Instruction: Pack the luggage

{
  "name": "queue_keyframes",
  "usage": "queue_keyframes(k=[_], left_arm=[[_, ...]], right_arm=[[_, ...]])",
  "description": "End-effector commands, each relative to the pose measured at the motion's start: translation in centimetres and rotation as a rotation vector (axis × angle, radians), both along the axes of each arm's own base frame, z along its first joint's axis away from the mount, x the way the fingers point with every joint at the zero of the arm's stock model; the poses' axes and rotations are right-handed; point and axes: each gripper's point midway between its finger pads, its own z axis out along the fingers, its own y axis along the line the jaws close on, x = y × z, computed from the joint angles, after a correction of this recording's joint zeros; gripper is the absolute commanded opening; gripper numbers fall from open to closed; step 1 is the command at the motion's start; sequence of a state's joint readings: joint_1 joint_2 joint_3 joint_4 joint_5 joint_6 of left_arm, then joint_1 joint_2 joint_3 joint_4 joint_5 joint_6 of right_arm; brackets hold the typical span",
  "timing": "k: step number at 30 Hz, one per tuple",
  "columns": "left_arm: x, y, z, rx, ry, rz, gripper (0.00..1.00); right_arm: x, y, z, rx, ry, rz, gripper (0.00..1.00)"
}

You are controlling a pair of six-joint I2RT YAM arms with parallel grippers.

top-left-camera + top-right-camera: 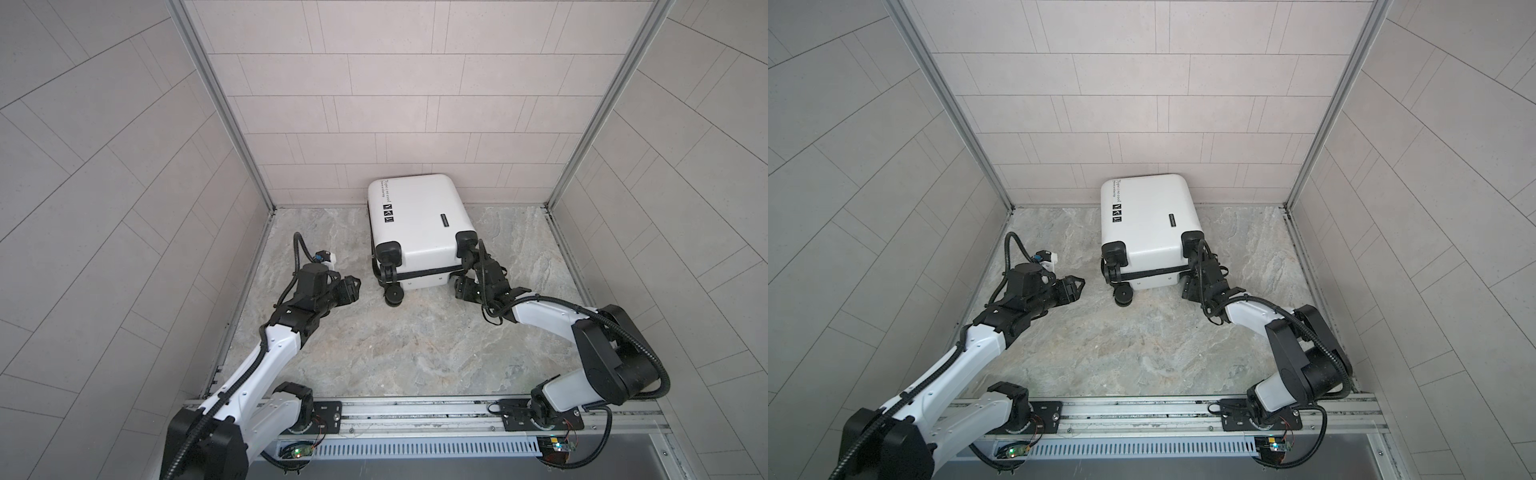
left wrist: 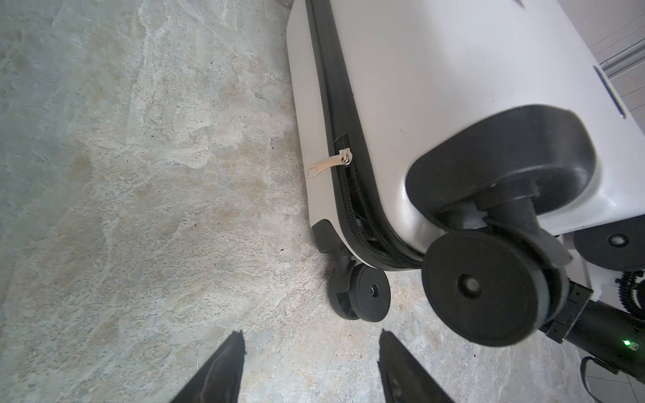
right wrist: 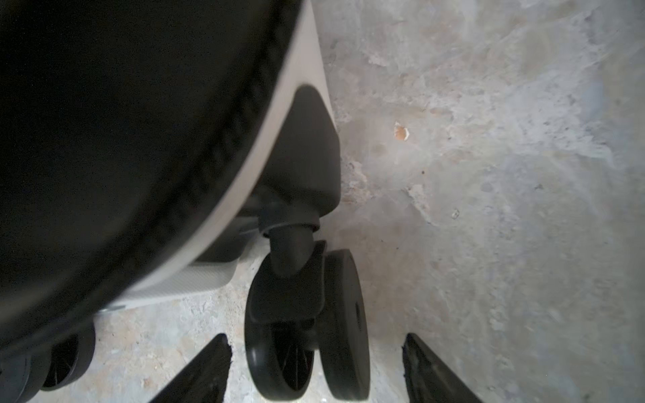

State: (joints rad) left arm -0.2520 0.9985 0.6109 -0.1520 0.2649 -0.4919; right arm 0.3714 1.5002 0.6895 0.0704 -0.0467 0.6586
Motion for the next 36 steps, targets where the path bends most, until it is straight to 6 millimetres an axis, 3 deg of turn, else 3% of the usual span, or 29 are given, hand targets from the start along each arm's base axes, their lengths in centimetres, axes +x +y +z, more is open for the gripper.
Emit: queue_keyframes(k=[1,8,14,27,30,36], left_arm=[[0.5,-0.2,1.2,-0.020,-0.036,0.006,0.66],[0.5,-0.3,1.4,-0.022,-0.037,0.004,0.66],[0.5,-0.3,1.6,-0.024,-0.034,0.004,0.66],[0.5,-0.3,1.6,-0.034,-0.031,0.009,0.66],[0.5,-0.3,1.6,-0.035,-0.031,0.011,0.66],[0.3,-0.3,1.7,-0.039,-0.033,0.010,0.66]], right_arm=[[1.4,1.0,0.6,0.035,-0.041,-0.007,0.74],[1.4,1.4,-1.6,0.075,0.012,-0.027,0.61],[1.0,1.6,-2.8,0.104,0.027,-0.037,0.74],[-0.7,1.1,-2.1,0.056,0.014,0.008,0.79],[-1.1,0.8,-2.8,0.032,0.036,0.005,0.79],[-0.2,0.7,-2.7,0.023,0.029,-0.022,0.75]])
